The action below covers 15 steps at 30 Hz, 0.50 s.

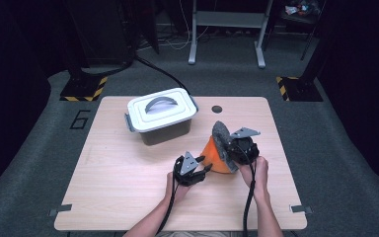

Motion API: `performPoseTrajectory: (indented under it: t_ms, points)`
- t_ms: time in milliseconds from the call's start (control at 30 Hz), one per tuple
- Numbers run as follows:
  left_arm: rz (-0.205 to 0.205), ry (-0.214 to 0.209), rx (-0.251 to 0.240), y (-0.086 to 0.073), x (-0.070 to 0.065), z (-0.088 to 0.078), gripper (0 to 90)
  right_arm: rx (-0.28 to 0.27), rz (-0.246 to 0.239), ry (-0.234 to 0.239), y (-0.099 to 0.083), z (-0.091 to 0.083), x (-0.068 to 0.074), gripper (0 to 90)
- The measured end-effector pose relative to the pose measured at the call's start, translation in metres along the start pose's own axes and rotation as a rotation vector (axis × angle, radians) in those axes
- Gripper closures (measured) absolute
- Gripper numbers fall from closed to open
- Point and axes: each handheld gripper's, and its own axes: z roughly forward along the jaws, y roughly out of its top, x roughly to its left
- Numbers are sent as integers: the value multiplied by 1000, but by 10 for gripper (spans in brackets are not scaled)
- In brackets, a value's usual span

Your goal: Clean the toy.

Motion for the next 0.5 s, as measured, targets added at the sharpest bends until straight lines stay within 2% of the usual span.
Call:
performPoseTrajectory:
  t_ms: [33,133,300,400,500]
  points:
    - [7,-4,7,0,-1,1,557,0,0,0,0,0,0,760]
    - [31,-3,15,0,-2,4,679,5,7,-1,-1,1,1,760]
    - [33,-3,27,0,-2,5,809,-8,-6,0,-2,0,0,760]
    - [31,-2,29,0,-2,5,824,-20,-3,-11,-3,-3,-3,759]
    - [24,-6,24,0,-2,5,824,-11,11,-46,-5,-7,-7,759]
